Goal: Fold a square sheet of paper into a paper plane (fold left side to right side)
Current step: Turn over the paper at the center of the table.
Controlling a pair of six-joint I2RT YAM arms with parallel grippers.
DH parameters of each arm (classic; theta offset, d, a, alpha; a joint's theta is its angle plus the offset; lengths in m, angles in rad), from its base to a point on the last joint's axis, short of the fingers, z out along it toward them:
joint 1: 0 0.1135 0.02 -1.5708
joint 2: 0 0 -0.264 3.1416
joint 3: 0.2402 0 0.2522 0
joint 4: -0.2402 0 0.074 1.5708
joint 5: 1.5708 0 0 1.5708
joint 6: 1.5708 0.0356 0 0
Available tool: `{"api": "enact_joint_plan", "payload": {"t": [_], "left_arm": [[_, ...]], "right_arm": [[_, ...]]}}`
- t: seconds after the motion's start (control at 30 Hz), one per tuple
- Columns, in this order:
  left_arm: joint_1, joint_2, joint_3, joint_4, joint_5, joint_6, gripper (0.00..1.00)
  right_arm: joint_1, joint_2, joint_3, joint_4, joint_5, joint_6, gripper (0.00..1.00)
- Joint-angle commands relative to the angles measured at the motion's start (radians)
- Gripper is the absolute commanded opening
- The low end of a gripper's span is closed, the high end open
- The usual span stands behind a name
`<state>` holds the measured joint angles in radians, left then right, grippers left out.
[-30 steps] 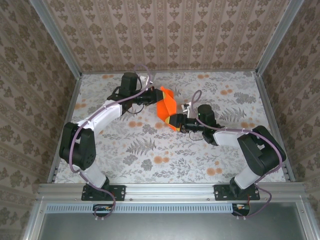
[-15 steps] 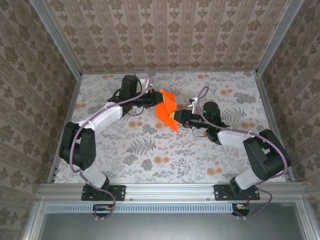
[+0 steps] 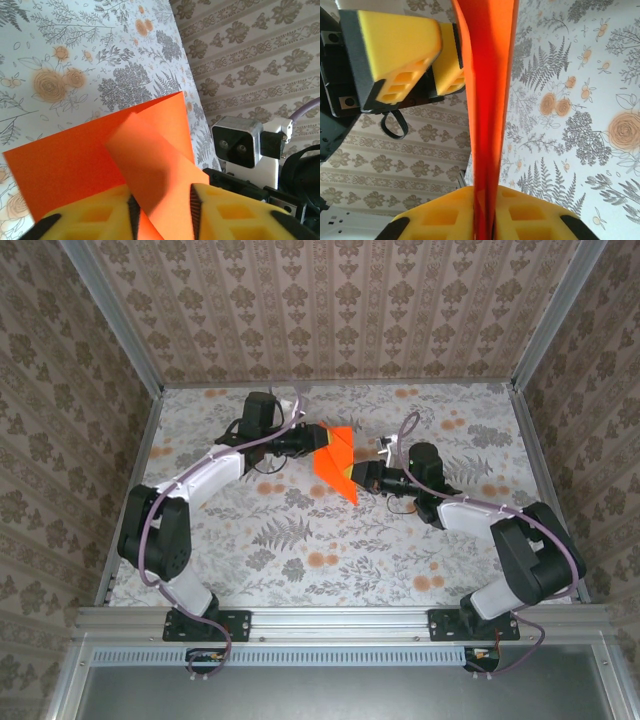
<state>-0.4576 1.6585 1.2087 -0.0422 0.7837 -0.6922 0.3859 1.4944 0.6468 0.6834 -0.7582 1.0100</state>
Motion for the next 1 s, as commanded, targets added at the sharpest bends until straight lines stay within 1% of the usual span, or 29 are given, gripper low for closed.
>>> {"api": "enact_joint_plan", "payload": {"t": [0.0, 0.1, 0.17, 0.27, 0.4, 0.47, 0.6, 0.7, 0.77, 0.87, 0.97], "left_arm": [[0.035, -0.086, -0.009, -0.091, -0.042, 0.089, 0.41], [0.062, -0.135, -0.042, -0.114, -0.068, 0.117, 0.48], [0.082, -0.172, -0.071, -0.12, -0.081, 0.129, 0.51], [0.11, -0.236, -0.114, -0.121, -0.116, 0.143, 0.55], [0.137, -0.338, -0.174, -0.117, -0.207, 0.165, 0.62], [0.151, -0.39, -0.205, -0.12, -0.247, 0.189, 0.64], [0.189, -0.509, -0.291, -0.102, -0.337, 0.204, 0.77], [0.21, -0.599, -0.355, -0.07, -0.371, 0.209, 0.88], [0.217, -0.643, -0.381, -0.053, -0.37, 0.222, 0.93], [0.222, -0.695, -0.406, -0.029, -0.346, 0.241, 0.97], [0.223, -0.729, -0.418, -0.001, -0.31, 0.258, 0.98]], "right_arm": [[-0.007, -0.052, 0.039, -0.121, 0.033, -0.08, 0.13], [-0.007, -0.082, 0.063, -0.251, 0.056, -0.153, 0.12], [-0.004, -0.096, 0.096, -0.39, 0.091, -0.23, 0.11], [0.016, -0.157, 0.167, -0.637, 0.197, -0.375, 0.1], [0.077, -0.199, 0.28, -0.926, 0.442, -0.538, 0.1], [0.126, -0.204, 0.339, -1.051, 0.602, -0.587, 0.1], [0.266, -0.159, 0.481, -1.289, 0.993, -0.68, 0.1], [0.34, -0.075, 0.577, -1.412, 1.215, -0.708, 0.1], [0.376, -0.01, 0.641, -1.483, 1.335, -0.721, 0.1], [0.422, 0.112, 0.74, -1.583, 1.484, -0.744, 0.1], [0.46, 0.25, 0.837, -1.677, 1.597, -0.77, 0.1]]}}
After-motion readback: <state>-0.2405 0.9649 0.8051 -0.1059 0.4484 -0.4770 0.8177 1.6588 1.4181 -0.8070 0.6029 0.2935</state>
